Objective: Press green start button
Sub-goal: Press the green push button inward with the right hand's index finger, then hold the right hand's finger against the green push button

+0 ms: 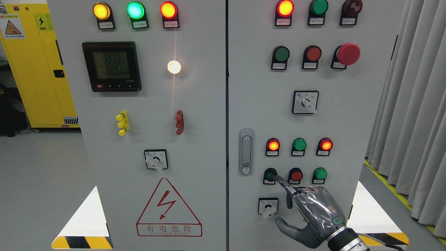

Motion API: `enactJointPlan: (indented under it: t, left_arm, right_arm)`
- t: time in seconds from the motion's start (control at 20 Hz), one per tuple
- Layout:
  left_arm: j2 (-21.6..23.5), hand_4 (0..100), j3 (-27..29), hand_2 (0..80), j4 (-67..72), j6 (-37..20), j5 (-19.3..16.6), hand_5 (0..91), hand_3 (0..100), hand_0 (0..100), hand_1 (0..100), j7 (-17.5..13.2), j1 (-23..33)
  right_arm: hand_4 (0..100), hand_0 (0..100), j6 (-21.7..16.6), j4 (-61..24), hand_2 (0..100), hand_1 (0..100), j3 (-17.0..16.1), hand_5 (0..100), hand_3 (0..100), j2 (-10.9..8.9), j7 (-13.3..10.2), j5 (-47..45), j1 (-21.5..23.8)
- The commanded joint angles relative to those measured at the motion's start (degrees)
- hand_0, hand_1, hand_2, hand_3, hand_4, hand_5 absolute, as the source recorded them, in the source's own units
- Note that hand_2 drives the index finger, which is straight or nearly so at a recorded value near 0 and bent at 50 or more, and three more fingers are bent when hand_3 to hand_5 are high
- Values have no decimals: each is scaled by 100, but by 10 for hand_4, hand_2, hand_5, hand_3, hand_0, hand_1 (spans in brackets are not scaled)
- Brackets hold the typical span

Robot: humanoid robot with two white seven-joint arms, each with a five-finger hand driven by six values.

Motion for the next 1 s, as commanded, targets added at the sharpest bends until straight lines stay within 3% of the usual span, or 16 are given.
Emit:
enactJointPlan:
  t: [0.0,0.15,0.4,0.7,0.75,0.9,0.95]
  left_arm:
    - [-3,0,-1,0,-149,-10,0,0,0,120,556,4,0]
    - [-3,0,-1,0,-149,-1,0,0,0,120,556,4,0]
    - [-3,0,-1,0,-149,-1,0,0,0,120,556,4,0]
    - [-3,0,-1,0,-149,-1,0,0,0,120,556,4,0]
    - [-3,0,-1,0,-149,-1,0,0,0,120,556,4,0]
    - [-3,0,-1,0,-149,-1,0,0,0,120,556,4,0]
    - [-3,0,8,0,-149,-1,0,0,0,120,556,4,0]
  right_arm:
    - [815,324,19,117,0,686,13,757,693,7,-40,-27,0]
    - [812,323,2,-164,0,685,13,755,686,16,-303,-35,131]
    - [810,336,-34,-464,0,682,-14,752,674,25,-523,-105,343]
    - [787,347,-7,-508,0,669,214,689,705,77,-515,-1877,606]
    - [703,345,-7,-508,0,653,293,577,685,77,-506,-2351,676]
    - [532,342,19,-560,0,638,583,425,529,60,-480,-3504,835]
    - [400,342,28,-595,0,632,662,295,381,51,-402,-3820,879]
